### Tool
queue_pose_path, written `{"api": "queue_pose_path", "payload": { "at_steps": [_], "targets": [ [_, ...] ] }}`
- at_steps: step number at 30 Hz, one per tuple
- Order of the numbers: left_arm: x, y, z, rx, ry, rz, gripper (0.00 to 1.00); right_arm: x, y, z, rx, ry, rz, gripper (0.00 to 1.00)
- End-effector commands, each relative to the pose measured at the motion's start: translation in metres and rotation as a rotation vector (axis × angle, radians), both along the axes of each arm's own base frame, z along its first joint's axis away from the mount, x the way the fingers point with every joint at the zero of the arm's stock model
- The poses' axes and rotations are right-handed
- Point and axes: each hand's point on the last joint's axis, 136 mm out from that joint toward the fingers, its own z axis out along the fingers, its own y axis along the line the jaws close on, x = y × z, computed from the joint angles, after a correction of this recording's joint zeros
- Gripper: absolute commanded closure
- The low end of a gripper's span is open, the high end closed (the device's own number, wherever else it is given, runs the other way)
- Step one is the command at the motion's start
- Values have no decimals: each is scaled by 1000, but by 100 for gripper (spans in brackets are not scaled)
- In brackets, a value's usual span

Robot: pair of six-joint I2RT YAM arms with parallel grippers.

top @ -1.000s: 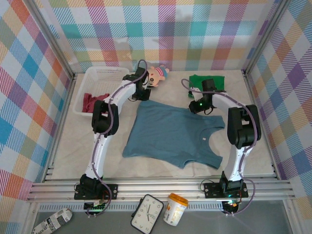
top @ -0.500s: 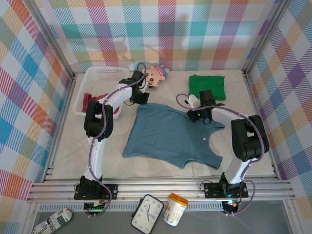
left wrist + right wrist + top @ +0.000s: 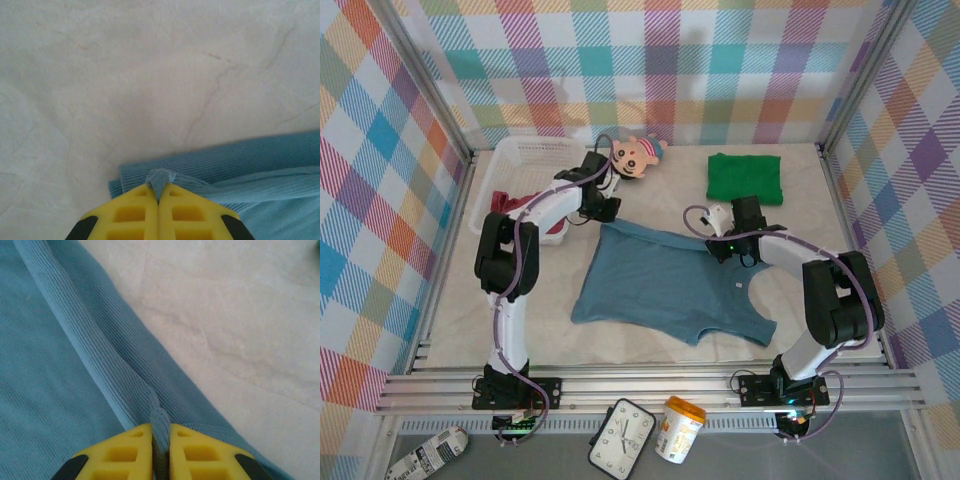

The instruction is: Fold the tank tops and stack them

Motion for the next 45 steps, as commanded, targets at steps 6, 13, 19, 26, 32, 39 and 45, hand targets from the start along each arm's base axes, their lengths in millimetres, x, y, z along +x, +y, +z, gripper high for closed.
{"api": "queue_pose_path", "payload": {
  "at_steps": [6, 13, 19, 26, 32, 39, 45],
  "targets": [
    [-27, 9, -11, 0, 66, -8, 97, -30, 7, -16, -67, 46, 70, 80],
    [-51, 25, -24, 43, 106, 30, 86, -58, 7, -17, -64, 109, 85, 70],
    [-57, 35, -26, 97, 117, 50, 72, -75, 6, -23, -99, 156, 88, 62],
    [-61, 33, 12, 65, 53, 63, 51, -70, -5, 14, -64, 23, 17, 49],
    [-67, 2, 42, -47, 32, 50, 43, -32, -67, 53, 37, -74, -418, 28],
    [-77, -91, 40, -167, 64, -78, 41, -16, -128, 56, 302, 189, -920, 34],
    [-91, -155, 12, -207, 124, -182, 41, -5, -124, 34, 425, 361, -1043, 39]
  ]
}}
